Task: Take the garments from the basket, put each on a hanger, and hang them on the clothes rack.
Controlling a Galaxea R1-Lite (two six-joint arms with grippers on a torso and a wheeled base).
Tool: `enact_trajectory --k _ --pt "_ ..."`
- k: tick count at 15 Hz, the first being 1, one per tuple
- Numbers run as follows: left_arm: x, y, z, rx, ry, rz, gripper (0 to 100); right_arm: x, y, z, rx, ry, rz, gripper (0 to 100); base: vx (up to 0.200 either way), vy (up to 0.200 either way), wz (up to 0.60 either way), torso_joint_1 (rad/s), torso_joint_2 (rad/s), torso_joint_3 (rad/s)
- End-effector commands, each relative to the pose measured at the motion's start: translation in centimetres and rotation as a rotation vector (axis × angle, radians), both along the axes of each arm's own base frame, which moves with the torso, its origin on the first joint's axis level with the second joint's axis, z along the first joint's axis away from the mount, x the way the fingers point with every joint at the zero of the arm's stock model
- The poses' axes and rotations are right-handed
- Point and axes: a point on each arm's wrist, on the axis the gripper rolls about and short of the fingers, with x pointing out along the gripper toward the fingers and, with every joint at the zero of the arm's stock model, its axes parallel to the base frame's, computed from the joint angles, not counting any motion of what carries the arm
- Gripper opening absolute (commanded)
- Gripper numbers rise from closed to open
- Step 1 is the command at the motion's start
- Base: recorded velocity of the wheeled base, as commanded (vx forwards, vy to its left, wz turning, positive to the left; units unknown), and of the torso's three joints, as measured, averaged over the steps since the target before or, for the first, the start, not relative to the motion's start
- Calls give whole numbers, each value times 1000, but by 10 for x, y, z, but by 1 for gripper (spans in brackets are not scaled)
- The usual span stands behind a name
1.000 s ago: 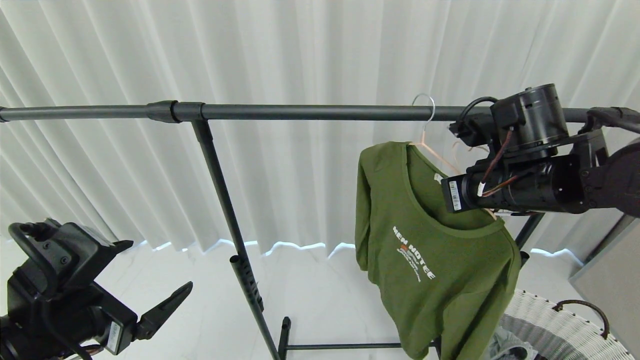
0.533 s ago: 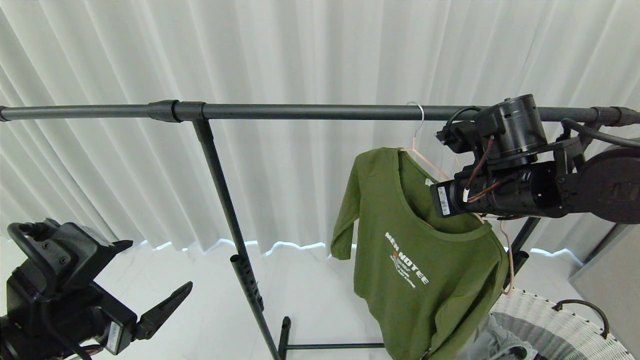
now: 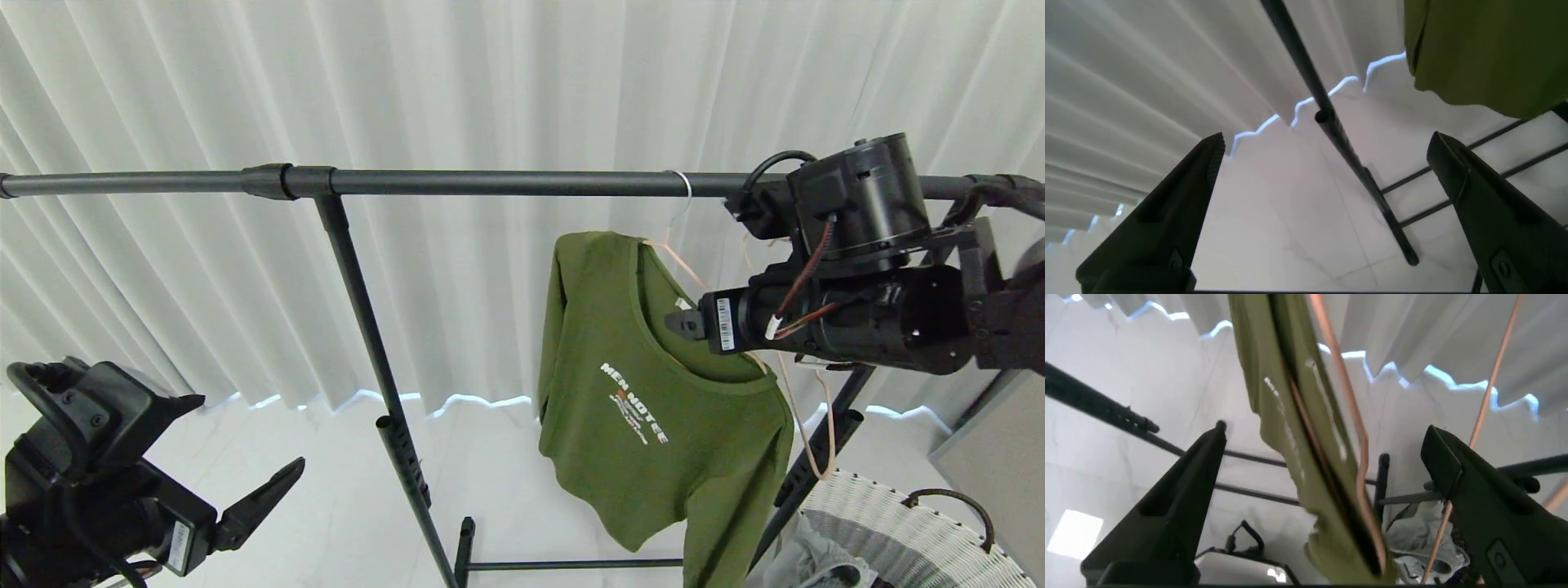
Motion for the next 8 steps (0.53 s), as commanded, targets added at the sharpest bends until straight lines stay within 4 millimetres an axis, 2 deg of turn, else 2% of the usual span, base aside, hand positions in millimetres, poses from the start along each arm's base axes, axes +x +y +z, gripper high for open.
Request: enact_trajectory --k 1,5,8 --pt "1 4 -1 0 4 35 100 -27 -14 14 22 -38 17 100 0 0 0 0 0 0" --pt "0 10 -2 1 7 78 100 -59 -47 18 1 -78 4 100 0 0 0 0 0 0" --pt "0 13 -2 -1 7 98 100 -75 -70 16 -54 -109 6 100 -200 0 0 4 4 1"
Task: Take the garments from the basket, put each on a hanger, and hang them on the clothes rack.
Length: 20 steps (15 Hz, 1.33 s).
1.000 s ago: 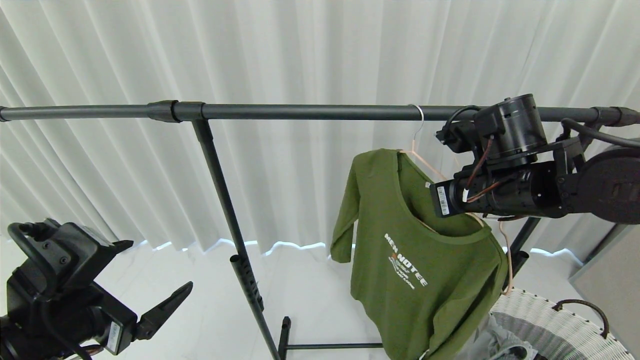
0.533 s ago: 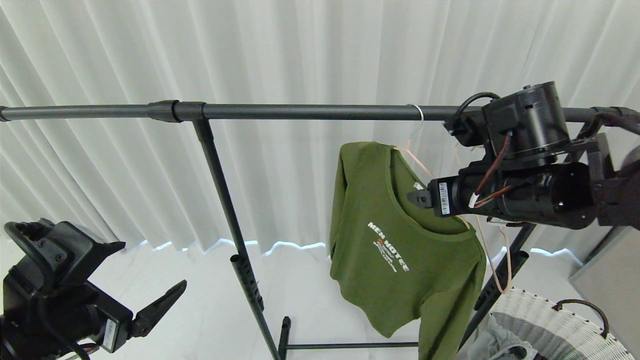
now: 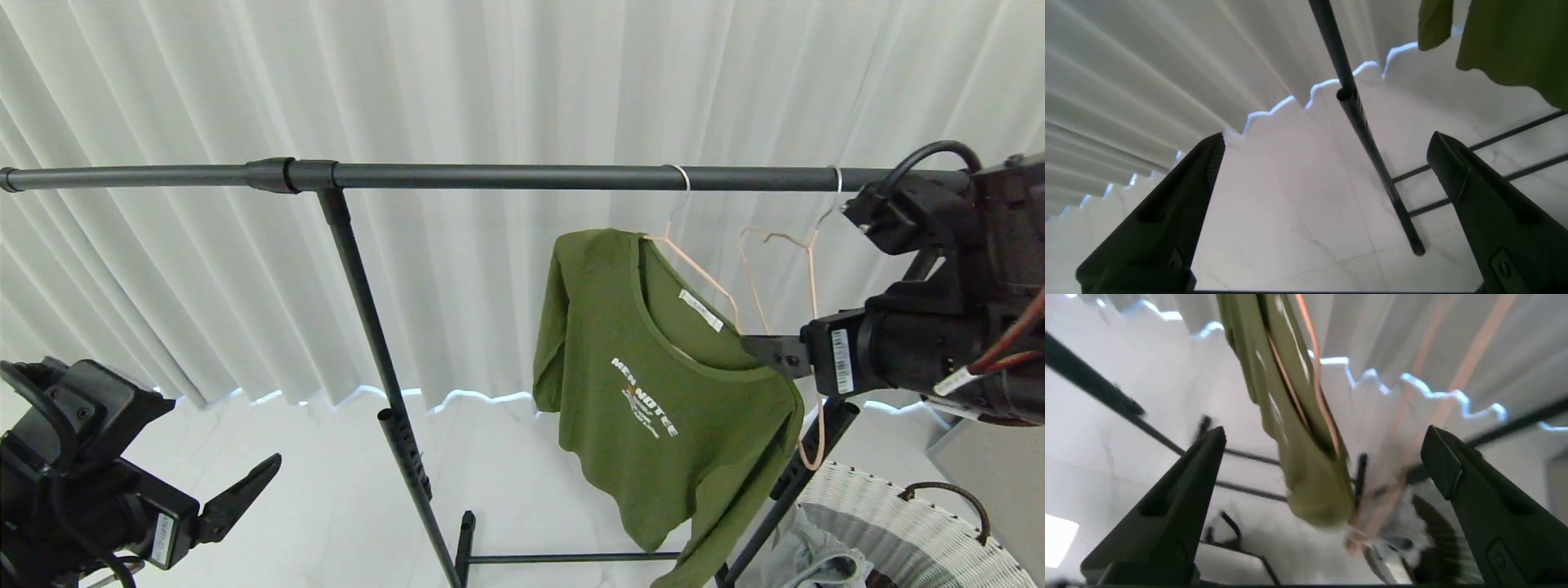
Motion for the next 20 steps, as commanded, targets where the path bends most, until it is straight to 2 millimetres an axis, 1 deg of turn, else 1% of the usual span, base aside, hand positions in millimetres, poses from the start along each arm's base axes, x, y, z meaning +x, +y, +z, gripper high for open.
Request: enact_trajectory --k 1,5,6,10,12,14,16,20 --pt "0 2 0 0 -1 18 100 -17 -30 2 -35 -42 -26 100 -200 0 0 -2 -2 7" --pt "-1 7 1 -7 -7 54 100 -23 -78 -18 -232 -39 -133 100 -200 0 0 -4 0 5" --pt "-1 7 1 -7 -7 59 100 -25 -86 -22 -262 -32 -160 100 -200 0 0 -7 -7 7" --pt "-3 8 2 -12 -18 63 100 -33 -106 -39 -352 6 -231 100 -200 0 0 4 0 4" --pt "-6 9 0 -12 -17 73 100 -35 -118 -44 -409 24 -271 100 0 0 0 0 0 0" --pt "-11 12 -4 -12 -14 100 100 -38 -125 -46 -422 32 -309 100 0 0 0 0 0 0" --pt "-16 14 -7 -12 -14 120 100 -40 -126 -46 -423 29 -314 100 0 0 0 0 0 0" --pt "-15 15 -4 -12 -23 128 100 -40 -126 -47 -448 32 -310 100 0 0 0 -18 43 26"
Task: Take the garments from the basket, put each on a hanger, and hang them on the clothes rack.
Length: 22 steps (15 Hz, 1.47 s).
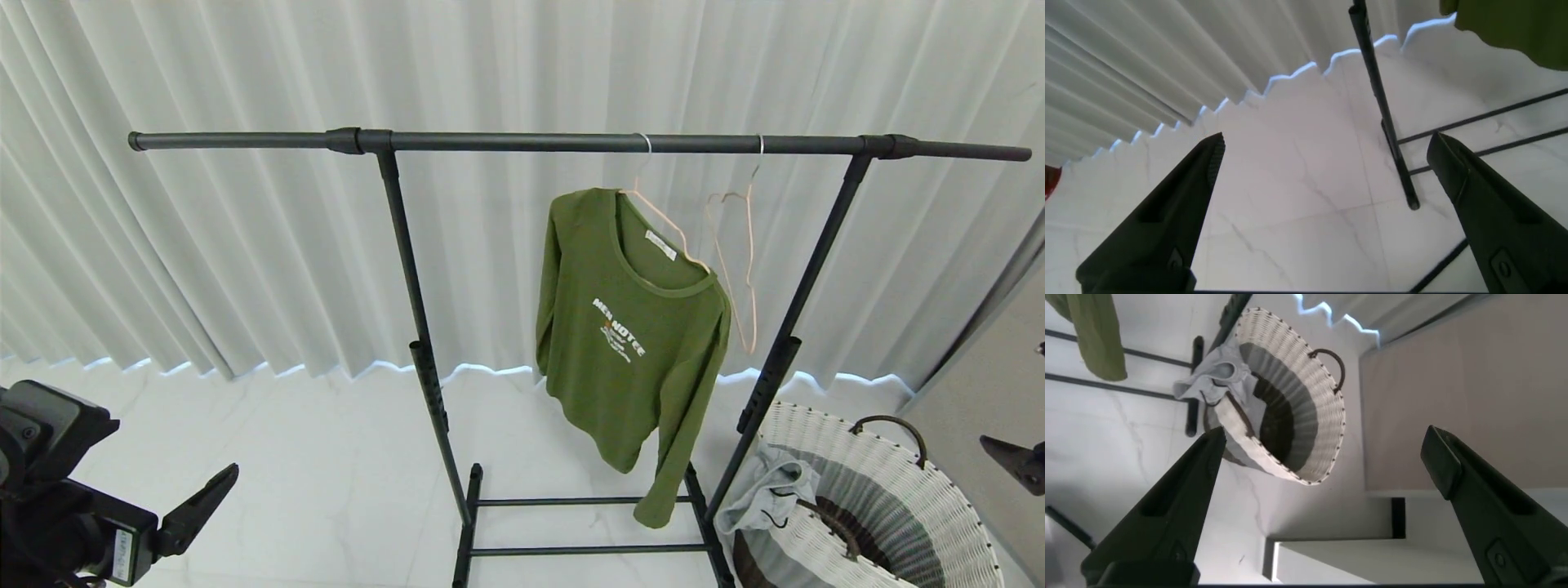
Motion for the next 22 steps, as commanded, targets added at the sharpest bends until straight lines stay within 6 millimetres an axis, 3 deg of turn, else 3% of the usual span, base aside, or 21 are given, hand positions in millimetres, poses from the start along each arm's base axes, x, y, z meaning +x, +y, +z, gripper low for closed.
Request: enact_trajectory --k 1,8,19,22 --pt "0 0 3 1 -15 3 100 1 0 0 -2 2 -1 100 0 0 0 -154 364 178" --pt "2 0 12 -105 -46 32 100 -2 -1 -10 -9 33 -5 100 0 0 0 -221 499 274" --pt "1 0 9 -109 -37 26 100 -3 -7 -19 -36 71 -38 100 0 0 0 -195 483 282" --pt "-1 0 6 -110 -26 25 100 -5 -7 -23 -60 88 -24 100 0 0 0 -51 149 92"
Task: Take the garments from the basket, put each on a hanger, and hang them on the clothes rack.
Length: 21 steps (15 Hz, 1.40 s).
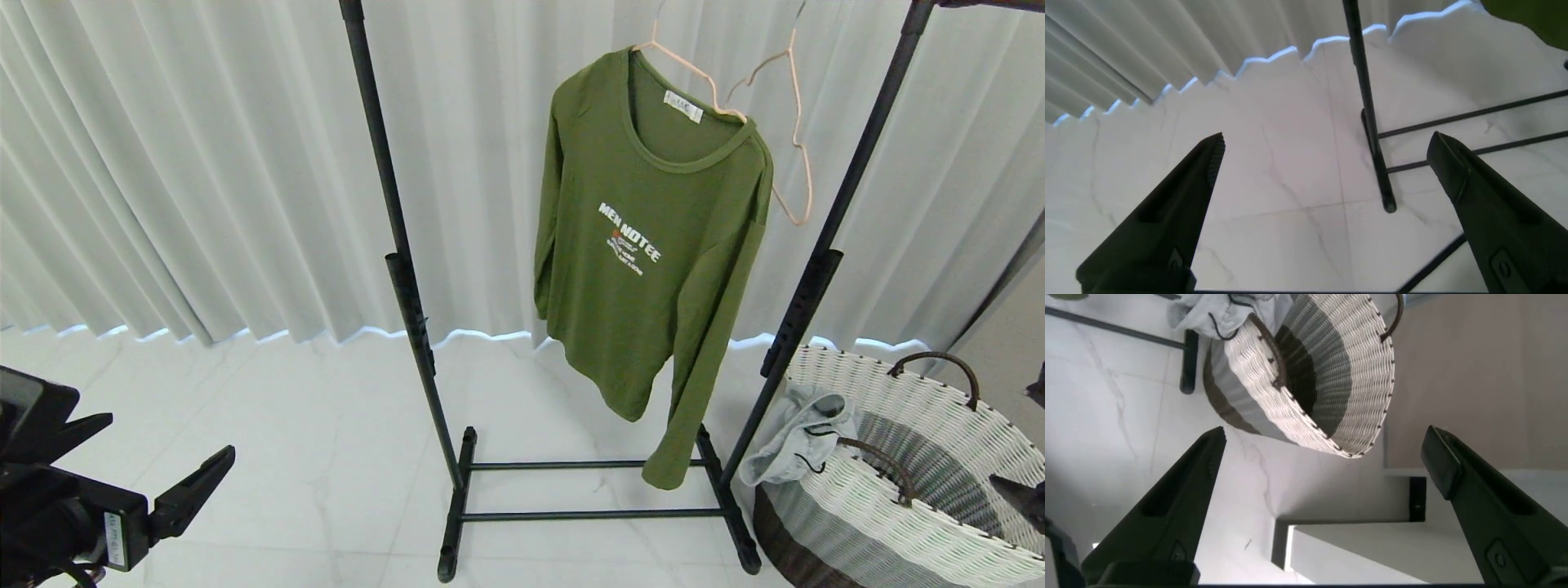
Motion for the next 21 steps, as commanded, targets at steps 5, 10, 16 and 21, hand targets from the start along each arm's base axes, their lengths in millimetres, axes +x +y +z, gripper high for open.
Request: enact_trajectory --k 5,10,16,21 --pt "-2 0 -2 0 5 -2 100 1 1 -1 -7 -11 12 100 0 -40 0 0 0 0" --pt "-2 -1 -2 0 2 -5 100 1 0 -1 -4 -12 9 100 0 -200 0 0 3 4" --pt "-2 -1 -2 5 2 -6 100 1 0 -1 -2 -14 10 100 0 -167 0 0 5 1" --pt "-3 -1 -1 2 -5 -7 100 2 1 -1 -4 -11 9 100 0 0 0 0 0 0"
